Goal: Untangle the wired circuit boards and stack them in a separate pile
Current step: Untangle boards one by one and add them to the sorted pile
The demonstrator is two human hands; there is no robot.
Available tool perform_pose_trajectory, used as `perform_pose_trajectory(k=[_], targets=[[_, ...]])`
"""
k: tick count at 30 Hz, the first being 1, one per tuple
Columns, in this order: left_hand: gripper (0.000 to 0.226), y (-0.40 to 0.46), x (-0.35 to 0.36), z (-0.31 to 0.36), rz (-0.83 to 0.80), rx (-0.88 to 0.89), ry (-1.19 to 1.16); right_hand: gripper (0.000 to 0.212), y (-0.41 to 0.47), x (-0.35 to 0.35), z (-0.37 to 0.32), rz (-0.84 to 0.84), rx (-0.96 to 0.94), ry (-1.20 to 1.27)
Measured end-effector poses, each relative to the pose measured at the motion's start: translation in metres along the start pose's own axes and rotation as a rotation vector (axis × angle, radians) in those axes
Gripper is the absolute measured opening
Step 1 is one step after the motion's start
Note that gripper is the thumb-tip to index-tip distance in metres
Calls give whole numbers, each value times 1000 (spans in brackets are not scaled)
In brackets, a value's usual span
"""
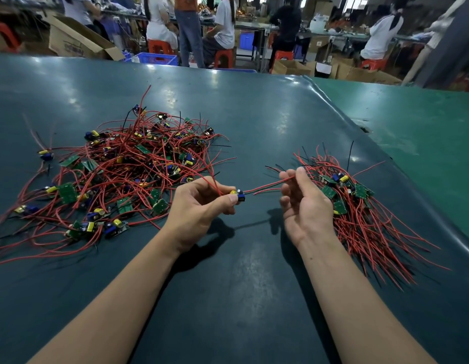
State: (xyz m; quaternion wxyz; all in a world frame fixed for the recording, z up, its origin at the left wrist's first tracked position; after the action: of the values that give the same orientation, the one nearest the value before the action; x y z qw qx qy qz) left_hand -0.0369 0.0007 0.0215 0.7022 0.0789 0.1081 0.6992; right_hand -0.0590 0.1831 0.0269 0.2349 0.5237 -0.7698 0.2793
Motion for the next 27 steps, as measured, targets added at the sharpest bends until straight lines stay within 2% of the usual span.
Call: perform_pose_trajectory(k=[5,10,13,15,16,19,22,27], targets=[[10,2,-1,-1,8,-25,-55,23,5,-5,-5,3,34,108],[8,3,-2,-5,-2,-34,-73,28,5,-4,-3,47,69,71],[14,6,-5,-8,107,-64,-177,45,1,-2,-4,-60,88,79],[21,8,-6,-9,134,-79,-207,60,-8,4,2,-176,179,-29],[22,7,-5,-8,123,-69,-174,61,-13,8,8,-239,230,-110],[17,4,-1,-5,34,-19,-46,38,-25,14,21,-342,264,-284],[14,3,0,-3,-43,-24,7,12,-24,12,22,-294,188,-362],[12,6,0,-3,-21,-37,-10,13,-17,10,20,-251,96,-330]])
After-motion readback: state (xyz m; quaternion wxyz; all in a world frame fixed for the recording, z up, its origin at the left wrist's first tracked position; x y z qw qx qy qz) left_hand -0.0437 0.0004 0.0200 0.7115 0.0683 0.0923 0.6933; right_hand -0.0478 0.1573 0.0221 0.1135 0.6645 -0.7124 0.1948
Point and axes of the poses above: each hand's wrist, its own y-axis towards the middle knuckle, its own x-axis out of the palm, z = x × y, the point moved 2 cm from there along y, towards the middle knuckle, and after that the axes turned 7 degrees about y, right-handed, at the moved point
